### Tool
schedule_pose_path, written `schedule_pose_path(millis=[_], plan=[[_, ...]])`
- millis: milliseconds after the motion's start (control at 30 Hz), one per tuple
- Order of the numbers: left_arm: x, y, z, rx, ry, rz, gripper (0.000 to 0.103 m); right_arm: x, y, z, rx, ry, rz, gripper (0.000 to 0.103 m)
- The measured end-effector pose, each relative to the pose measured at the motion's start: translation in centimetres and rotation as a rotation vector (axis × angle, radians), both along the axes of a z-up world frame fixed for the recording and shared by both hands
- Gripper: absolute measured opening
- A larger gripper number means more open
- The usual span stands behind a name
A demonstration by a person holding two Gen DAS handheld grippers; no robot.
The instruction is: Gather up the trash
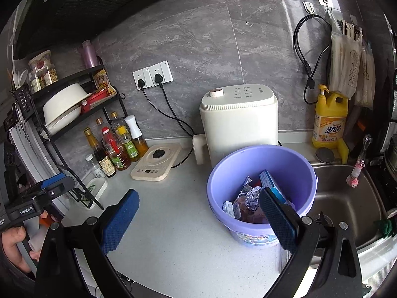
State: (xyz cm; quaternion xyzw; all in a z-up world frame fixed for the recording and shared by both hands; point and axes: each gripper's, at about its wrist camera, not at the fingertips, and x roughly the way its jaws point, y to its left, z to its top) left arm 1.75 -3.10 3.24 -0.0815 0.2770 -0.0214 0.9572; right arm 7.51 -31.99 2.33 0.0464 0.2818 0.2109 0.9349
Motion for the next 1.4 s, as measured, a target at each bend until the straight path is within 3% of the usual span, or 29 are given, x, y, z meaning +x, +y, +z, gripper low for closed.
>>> schedule_pose_path(millis=[633, 1400], plan=[[-8.6, 4.3, 0.3, 0.004, -0.043, 0.009, 0.097, -9.5, 4.6, -0.6, -0.031, -0.032, 0.007, 0.095], [-10.0, 5.1, -0.1, -0.012, -0.062, 0.051, 0.097, -11.2, 4.9, -1.1, -0.033, -0.038, -0.002, 0.095]])
